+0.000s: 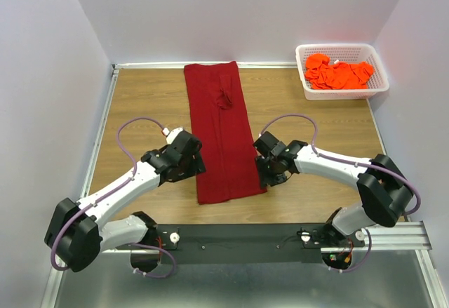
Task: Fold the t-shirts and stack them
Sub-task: Fold the tshirt
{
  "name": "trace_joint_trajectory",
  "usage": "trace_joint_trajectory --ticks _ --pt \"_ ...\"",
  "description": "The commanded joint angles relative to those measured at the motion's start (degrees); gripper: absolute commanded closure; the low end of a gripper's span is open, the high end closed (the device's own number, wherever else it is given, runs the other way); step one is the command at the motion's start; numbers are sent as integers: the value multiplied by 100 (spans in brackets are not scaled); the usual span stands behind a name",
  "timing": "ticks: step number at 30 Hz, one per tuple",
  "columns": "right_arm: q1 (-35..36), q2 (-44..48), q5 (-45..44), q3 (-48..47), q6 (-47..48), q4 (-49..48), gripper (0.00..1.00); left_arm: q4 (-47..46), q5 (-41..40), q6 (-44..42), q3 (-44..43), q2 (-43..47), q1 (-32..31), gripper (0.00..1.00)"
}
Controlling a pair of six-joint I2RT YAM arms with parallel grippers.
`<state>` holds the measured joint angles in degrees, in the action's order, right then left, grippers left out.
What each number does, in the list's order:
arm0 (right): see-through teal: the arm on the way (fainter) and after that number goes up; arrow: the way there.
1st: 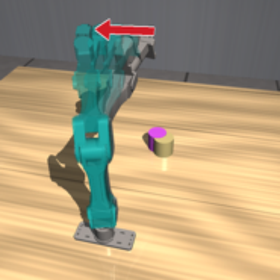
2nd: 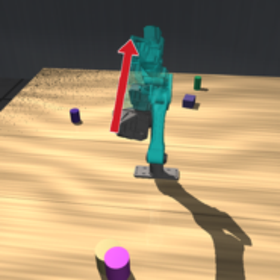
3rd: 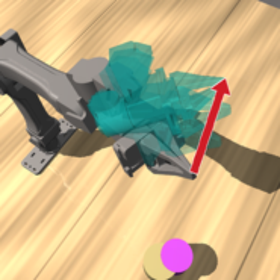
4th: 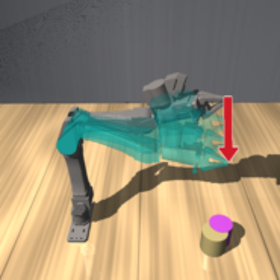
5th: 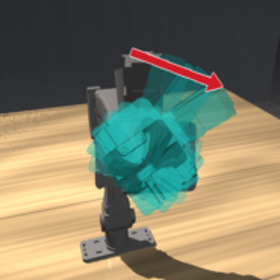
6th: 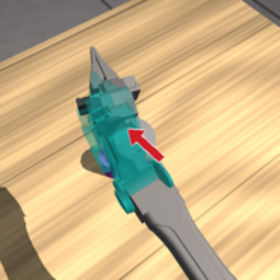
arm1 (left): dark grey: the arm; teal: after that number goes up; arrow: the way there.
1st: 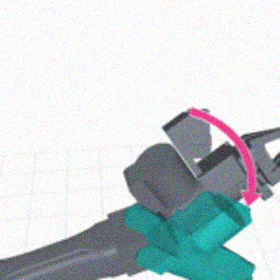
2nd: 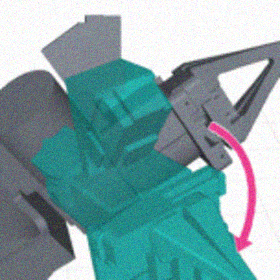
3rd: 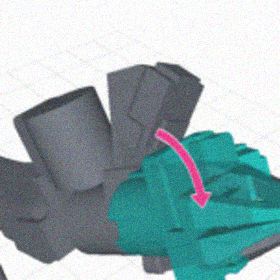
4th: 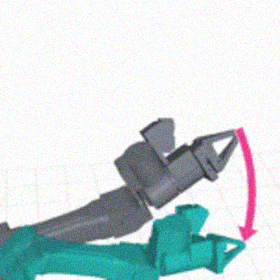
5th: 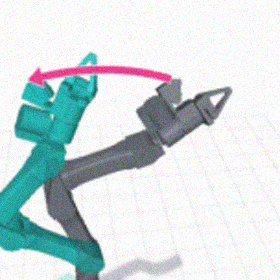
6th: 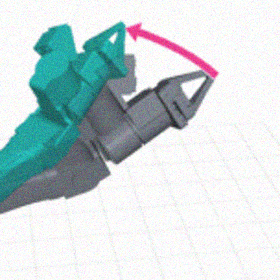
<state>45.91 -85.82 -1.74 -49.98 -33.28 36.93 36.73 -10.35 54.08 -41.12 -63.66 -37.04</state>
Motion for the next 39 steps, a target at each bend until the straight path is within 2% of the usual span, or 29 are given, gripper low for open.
trace_joint_trajectory --ticks 1,13,15,16,18,19,25,29,39 --pt "-3 48 323 198 120 -432 50 282 -55 594 139 -68 -137 24" --pt "-3 -189 218 198 155 -485 52 247 24 1025 289 -577 -664 25" --pt "-3 -216 253 260 155 -520 57 212 85 1077 324 -586 -726 26" --pt "6 -216 262 269 155 -520 65 212 103 1095 359 -578 -743 26" --pt "-3 -198 227 304 146 -511 74 238 147 1104 394 -595 -796 26" --pt "-3 -181 209 339 137 -511 83 247 165 1095 403 -604 -814 26" --pt "-38 -101 226 611 85 -520 99 212 376 1166 570 -656 -1024 26" --pt "-56 -75 235 699 85 -537 99 220 472 1271 614 -648 -1183 28" --pt "-82 -110 288 647 146 -573 99 168 341 1561 737 -604 -1297 47"
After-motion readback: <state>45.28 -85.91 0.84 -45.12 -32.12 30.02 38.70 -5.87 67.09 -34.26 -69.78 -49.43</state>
